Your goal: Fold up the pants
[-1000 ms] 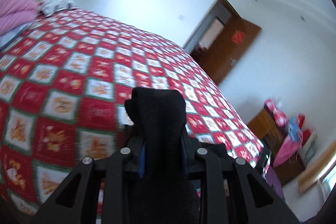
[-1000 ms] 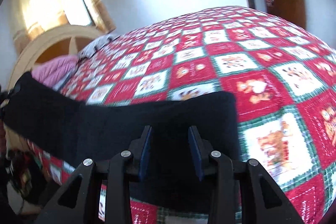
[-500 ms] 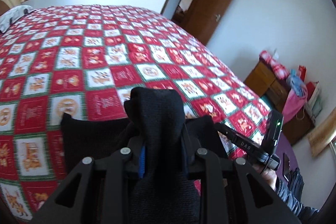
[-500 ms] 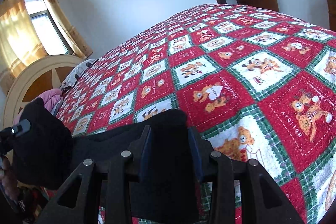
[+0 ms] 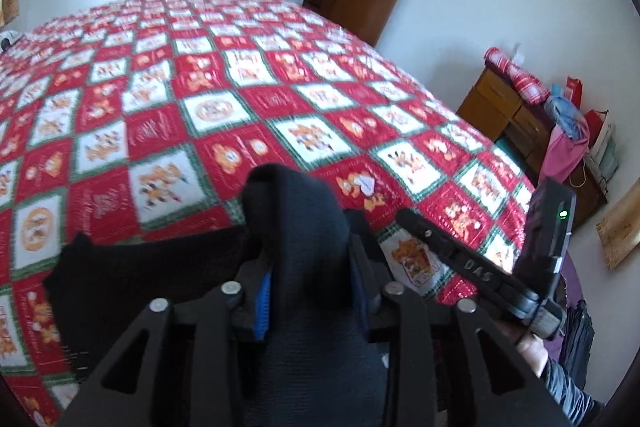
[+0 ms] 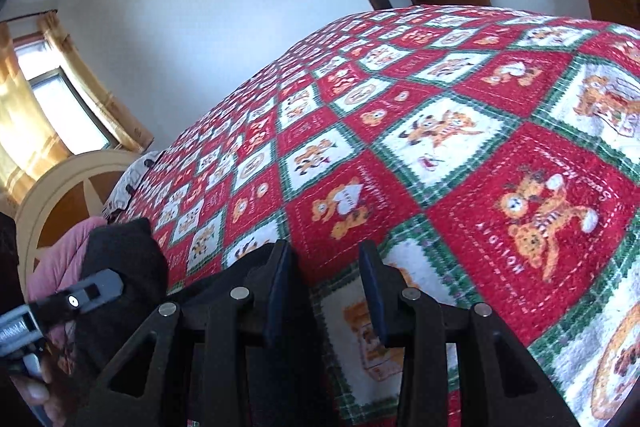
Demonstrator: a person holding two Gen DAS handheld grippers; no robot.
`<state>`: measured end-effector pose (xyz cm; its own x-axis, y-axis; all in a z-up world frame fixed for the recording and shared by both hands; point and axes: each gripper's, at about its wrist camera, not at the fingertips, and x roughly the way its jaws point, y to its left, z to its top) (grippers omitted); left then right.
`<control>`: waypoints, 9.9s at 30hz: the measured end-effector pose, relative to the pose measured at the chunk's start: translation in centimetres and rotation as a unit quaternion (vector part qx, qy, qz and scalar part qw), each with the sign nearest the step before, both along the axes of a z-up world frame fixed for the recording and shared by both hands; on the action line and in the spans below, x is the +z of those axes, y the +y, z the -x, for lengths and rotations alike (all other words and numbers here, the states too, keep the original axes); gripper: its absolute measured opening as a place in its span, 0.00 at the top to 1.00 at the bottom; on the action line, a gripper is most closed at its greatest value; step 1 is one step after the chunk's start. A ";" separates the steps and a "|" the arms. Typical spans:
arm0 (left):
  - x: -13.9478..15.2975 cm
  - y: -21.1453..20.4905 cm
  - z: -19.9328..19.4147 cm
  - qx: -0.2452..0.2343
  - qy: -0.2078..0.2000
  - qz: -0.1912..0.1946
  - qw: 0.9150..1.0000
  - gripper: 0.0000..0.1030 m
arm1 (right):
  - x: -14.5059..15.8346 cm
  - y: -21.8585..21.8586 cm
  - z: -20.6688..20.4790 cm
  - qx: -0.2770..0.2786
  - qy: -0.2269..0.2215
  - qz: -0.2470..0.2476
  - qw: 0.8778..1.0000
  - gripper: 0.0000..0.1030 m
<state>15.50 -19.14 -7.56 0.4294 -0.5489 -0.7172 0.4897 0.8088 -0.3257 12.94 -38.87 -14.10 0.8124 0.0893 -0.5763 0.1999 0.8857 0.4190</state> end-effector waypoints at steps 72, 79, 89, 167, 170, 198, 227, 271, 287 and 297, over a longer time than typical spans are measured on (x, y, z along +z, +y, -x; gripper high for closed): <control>-7.0 18.2 2.5 0.230 -0.099 -0.071 0.965 0.00 | 0.4 7.0 -0.5 0.355 0.145 0.041 0.923 0.68; -8.0 17.0 4.6 0.204 -0.090 -0.065 0.973 0.00 | 2.4 12.0 -3.4 0.316 0.095 0.036 0.943 0.50; -10.1 16.3 5.5 0.200 -0.102 -0.087 0.971 0.00 | 0.3 27.9 -11.2 0.389 0.121 0.173 0.897 0.50; -8.9 13.4 1.3 0.149 -0.091 -0.067 0.982 0.00 | -2.8 4.1 3.1 0.177 0.122 0.026 0.976 0.69; -8.8 13.5 1.2 0.146 -0.089 -0.067 0.983 0.00 | -3.0 3.8 3.0 0.181 0.122 0.022 0.976 0.69; -9.2 13.5 -0.1 0.139 -0.081 -0.062 0.985 0.00 | -3.0 2.3 -1.8 0.175 0.074 -0.031 0.981 0.53; -7.7 16.0 1.5 0.116 -0.052 0.068 0.990 0.80 | 0.3 5.2 1.0 0.217 -0.014 -0.009 0.976 0.75; -7.7 39.6 -2.5 0.331 -0.093 -0.024 0.939 0.76 | -2.3 35.7 -25.7 0.406 0.096 0.035 0.908 0.76; -8.8 39.7 -2.9 0.337 -0.086 -0.048 0.936 0.57 | -4.5 35.2 -26.6 0.382 0.123 0.037 0.915 0.68; -9.2 40.6 -2.8 0.357 -0.071 -0.060 0.929 0.20 | -4.9 34.3 -26.8 0.361 0.125 0.047 0.923 0.45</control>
<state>18.30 21.50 -16.74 0.7488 -0.0079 -0.6628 -0.1544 0.9703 -0.1860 39.79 -4.62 -18.96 0.4007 0.4959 -0.7704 -0.3771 0.8556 0.3546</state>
